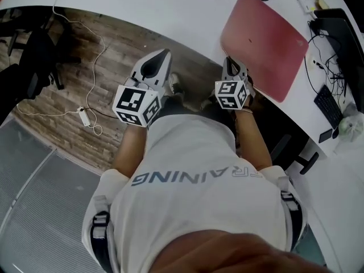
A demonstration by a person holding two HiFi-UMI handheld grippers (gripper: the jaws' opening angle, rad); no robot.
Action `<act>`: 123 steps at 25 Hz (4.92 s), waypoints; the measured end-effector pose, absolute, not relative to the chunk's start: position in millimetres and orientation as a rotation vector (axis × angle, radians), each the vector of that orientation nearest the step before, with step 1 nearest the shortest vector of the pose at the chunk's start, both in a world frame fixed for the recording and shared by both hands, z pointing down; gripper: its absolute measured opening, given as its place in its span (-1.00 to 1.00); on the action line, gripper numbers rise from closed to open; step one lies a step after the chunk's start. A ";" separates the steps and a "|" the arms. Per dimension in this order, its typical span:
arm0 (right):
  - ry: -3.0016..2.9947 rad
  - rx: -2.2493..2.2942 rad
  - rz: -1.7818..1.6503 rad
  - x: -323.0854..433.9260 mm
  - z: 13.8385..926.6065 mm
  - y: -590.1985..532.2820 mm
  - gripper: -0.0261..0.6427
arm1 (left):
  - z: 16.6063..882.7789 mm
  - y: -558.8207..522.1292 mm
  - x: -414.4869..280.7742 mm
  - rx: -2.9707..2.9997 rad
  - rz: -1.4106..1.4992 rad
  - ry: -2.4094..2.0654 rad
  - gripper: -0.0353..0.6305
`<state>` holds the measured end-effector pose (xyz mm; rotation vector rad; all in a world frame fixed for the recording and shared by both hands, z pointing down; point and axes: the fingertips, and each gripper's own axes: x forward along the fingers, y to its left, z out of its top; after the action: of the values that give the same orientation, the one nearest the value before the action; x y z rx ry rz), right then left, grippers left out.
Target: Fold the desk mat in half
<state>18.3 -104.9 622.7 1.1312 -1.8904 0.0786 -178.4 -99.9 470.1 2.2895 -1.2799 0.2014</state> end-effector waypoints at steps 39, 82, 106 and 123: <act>-2.078 1.385 0.294 321.3 563.6 -217.2 -0.82 | 435.4 -189.6 126.9 2.427 0.359 -1.237 -0.80; -1.717 1.628 0.336 474.5 584.9 -270.6 -0.58 | 422.8 -193.3 176.9 2.494 0.324 -1.170 -0.80; -1.823 2.125 -0.002 361.5 335.6 -118.6 -0.84 | 305.1 -167.4 113.7 2.858 0.060 -0.941 -0.80; -1.923 2.279 -0.013 274.7 285.0 -33.5 -0.85 | 280.9 -130.1 58.0 2.943 -0.008 -0.839 -0.80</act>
<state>274.7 -33.5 285.0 2.2788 -1.9233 -0.0129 58.0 -130.1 280.9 2.9432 -0.8394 -0.0077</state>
